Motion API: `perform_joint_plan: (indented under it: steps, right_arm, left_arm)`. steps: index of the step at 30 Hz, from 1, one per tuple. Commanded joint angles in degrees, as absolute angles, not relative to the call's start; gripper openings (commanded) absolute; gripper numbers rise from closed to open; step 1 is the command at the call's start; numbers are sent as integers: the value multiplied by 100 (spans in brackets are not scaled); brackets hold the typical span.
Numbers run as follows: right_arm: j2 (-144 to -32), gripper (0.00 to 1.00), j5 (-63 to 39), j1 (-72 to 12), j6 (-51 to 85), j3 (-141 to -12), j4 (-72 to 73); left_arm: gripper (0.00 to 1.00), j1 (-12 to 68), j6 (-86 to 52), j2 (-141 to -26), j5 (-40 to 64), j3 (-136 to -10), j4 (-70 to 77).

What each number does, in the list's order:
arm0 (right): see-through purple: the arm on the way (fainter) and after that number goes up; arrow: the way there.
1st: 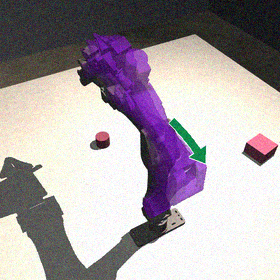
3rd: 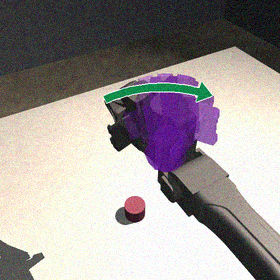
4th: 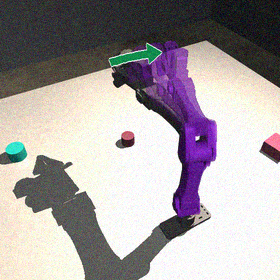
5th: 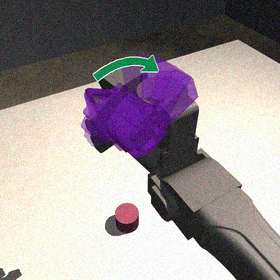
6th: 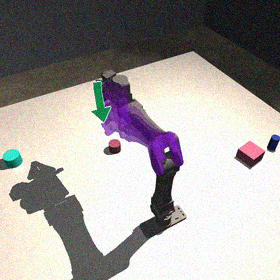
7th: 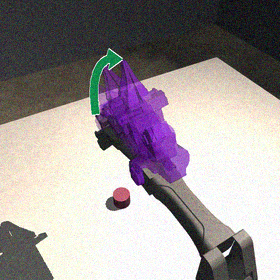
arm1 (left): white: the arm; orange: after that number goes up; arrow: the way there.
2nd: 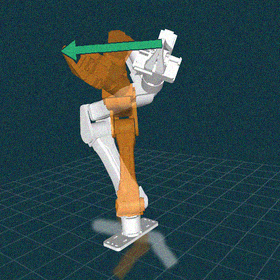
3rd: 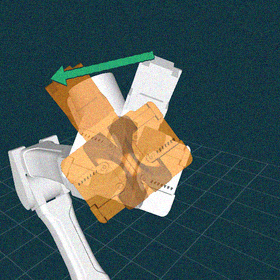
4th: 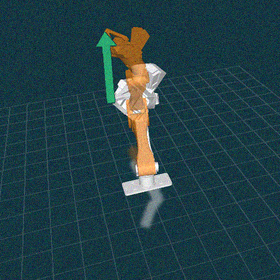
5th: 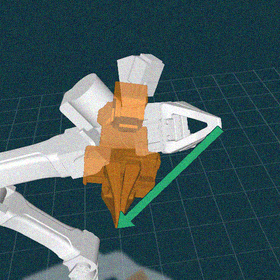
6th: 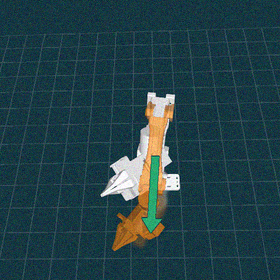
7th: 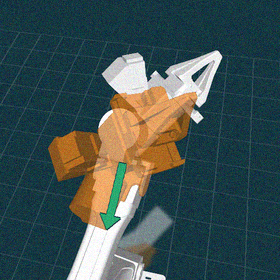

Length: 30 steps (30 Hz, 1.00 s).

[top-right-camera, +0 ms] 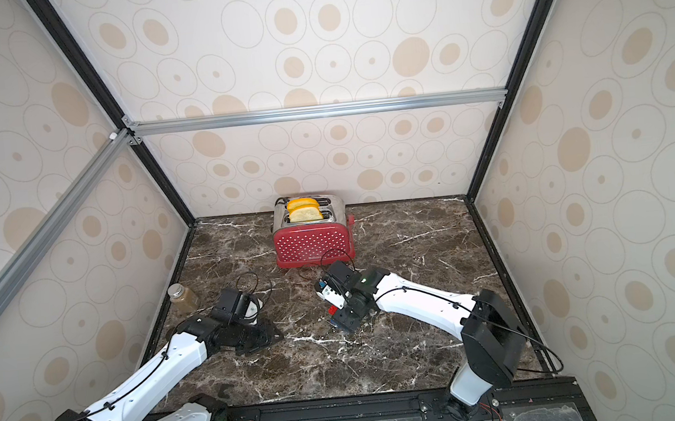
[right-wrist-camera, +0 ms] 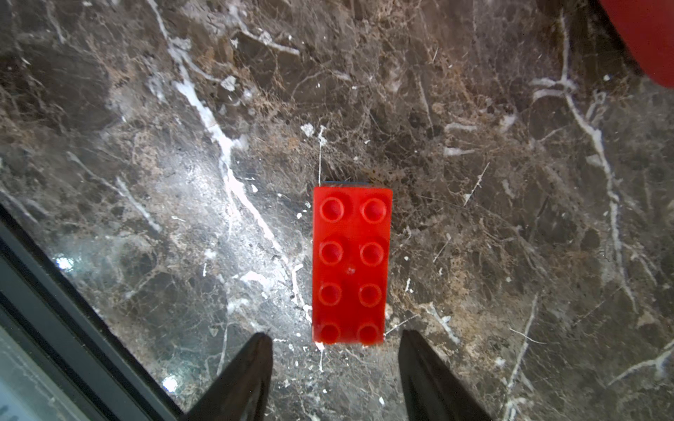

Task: Assemble the number 5 with lego
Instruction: Assemble the lego brick with the lego brick, then pick up the lego brick from the center of the board.

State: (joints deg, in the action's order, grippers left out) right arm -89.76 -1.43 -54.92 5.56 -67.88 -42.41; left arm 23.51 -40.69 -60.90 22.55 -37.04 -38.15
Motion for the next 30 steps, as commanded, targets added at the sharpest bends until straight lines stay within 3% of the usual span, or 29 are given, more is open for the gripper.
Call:
perform_joint_plan:
  steps: [1,18,30]
  right_arm:
    - [-8784,61,-486,-5416,593,-6716,-4091]
    - [-8628,69,-510,-5298,636,-6228,-3635]
    - [-8962,64,-485,-5207,676,-6212,-3437]
  left_arm:
    - [54,2369,-3914,-5855,2502,-3797,-3413]
    - [54,2382,-3933,-5731,2997,-3850,-2996]
    - [54,2383,-3929,-5677,3023,-3797,-2997]
